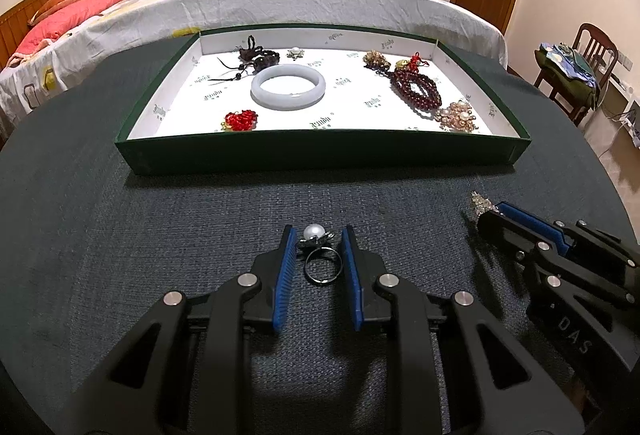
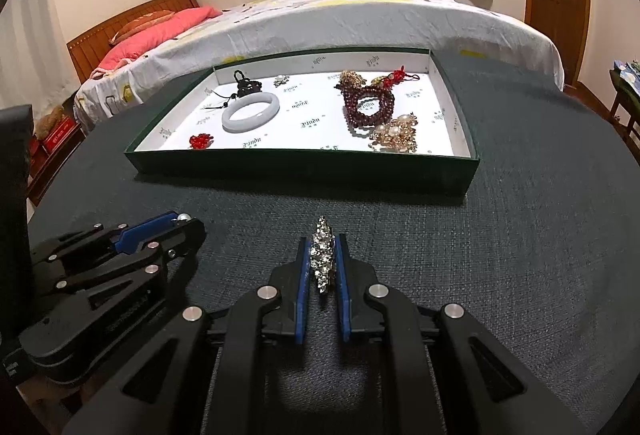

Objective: Organize jewelry

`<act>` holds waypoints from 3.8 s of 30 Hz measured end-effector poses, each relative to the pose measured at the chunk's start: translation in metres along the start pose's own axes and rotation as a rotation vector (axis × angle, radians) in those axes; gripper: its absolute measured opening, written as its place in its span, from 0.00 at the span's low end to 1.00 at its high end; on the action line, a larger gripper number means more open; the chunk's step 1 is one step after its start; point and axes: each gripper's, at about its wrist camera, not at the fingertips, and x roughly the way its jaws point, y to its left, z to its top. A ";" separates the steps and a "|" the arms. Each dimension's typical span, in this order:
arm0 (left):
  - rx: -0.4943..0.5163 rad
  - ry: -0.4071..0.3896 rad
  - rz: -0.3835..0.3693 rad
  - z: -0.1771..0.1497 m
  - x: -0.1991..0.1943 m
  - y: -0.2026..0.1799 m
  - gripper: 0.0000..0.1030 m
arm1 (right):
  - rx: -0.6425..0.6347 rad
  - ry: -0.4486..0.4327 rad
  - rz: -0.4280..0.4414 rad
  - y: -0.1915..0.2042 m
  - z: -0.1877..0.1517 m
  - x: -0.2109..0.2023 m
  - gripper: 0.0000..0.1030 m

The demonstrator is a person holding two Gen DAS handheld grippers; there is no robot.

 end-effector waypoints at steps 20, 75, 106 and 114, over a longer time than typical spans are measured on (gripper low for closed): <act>0.013 -0.062 0.018 0.004 -0.020 0.002 0.19 | 0.005 -0.080 0.007 0.002 0.006 -0.019 0.13; -0.017 -0.120 0.114 0.089 0.026 0.038 0.84 | 0.077 -0.058 -0.018 -0.002 0.071 0.044 0.59; 0.023 -0.455 0.250 -0.006 -0.295 -0.001 0.96 | -0.047 -0.402 -0.101 0.029 0.024 -0.232 0.75; 0.002 -0.518 0.253 -0.017 -0.332 0.005 0.96 | -0.064 -0.453 -0.114 0.038 0.015 -0.257 0.75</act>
